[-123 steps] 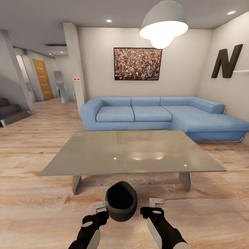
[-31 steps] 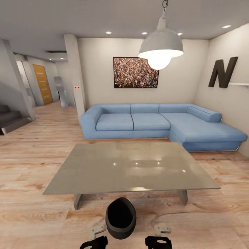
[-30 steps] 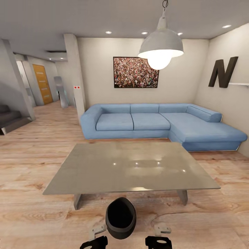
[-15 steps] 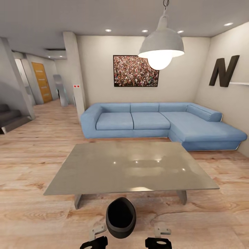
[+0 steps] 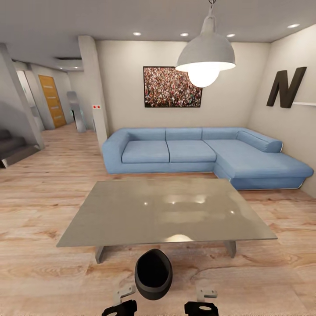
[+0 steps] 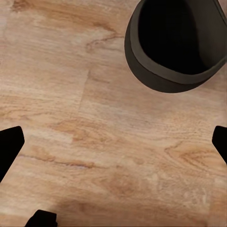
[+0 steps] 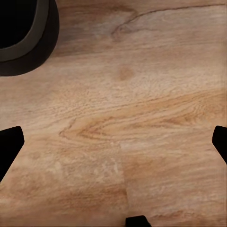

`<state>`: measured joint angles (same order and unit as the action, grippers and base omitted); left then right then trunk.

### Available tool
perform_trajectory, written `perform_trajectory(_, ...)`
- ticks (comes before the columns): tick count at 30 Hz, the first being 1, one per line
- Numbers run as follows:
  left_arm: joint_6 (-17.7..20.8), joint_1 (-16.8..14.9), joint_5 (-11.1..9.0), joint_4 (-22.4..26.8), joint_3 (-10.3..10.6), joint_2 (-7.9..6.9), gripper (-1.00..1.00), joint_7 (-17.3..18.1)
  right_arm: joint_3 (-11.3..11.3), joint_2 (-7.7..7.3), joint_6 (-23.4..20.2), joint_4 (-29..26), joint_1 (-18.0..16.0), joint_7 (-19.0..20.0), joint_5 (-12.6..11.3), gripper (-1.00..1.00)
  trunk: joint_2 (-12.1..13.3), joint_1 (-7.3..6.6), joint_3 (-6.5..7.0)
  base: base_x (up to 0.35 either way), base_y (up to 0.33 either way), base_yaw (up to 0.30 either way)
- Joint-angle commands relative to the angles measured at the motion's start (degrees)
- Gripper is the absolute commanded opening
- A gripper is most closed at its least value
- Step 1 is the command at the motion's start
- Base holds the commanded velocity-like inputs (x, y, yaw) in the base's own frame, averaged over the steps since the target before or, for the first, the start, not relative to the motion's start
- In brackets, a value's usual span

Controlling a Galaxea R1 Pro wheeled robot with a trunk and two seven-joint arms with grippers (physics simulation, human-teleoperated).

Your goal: Place each of the two pumpkins and all three candles from the living room inside a cabinet in the living room (use any cabinet), then make sure every cabinet is closed, and position the cauldron so it is next to a table in the living room.

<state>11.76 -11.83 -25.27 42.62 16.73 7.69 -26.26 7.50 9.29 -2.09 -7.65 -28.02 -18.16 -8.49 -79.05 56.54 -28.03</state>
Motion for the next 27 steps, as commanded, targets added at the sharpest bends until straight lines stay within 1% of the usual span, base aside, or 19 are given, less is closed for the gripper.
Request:
perform_trajectory(1, 0.19, -0.03, -0.39, 0.10, 0.23, -0.04, 1.00, -0.45, 0.50, -0.01, -0.21, -0.08, -0.02, -0.30, -0.56, 1.00, 0.38, -0.23, 0.03, 0.000, 0.000, 0.000)
perform_trajectory(27, 0.19, -0.03, -0.44, 0.10, 0.24, -0.04, 1.00, -0.46, 0.46, -0.04, -0.20, -0.08, -0.02, -0.30, -0.56, 1.00, 10.81, -5.94, 2.41, 0.000, 0.000, 0.000)
